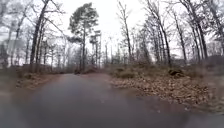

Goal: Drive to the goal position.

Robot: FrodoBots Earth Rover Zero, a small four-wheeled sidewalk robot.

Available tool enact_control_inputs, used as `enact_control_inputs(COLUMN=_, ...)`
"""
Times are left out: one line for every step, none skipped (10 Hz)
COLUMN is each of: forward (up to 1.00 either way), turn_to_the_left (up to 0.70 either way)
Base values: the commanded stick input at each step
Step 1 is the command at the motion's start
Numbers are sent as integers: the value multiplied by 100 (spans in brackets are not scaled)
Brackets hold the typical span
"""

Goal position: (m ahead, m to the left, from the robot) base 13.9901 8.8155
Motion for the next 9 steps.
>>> enact_control_inputs(forward=100, turn_to_the_left=0)
enact_control_inputs(forward=100, turn_to_the_left=0)
enact_control_inputs(forward=100, turn_to_the_left=0)
enact_control_inputs(forward=100, turn_to_the_left=0)
enact_control_inputs(forward=100, turn_to_the_left=22)
enact_control_inputs(forward=100, turn_to_the_left=40)
enact_control_inputs(forward=100, turn_to_the_left=40)
enact_control_inputs(forward=100, turn_to_the_left=40)
enact_control_inputs(forward=100, turn_to_the_left=40)
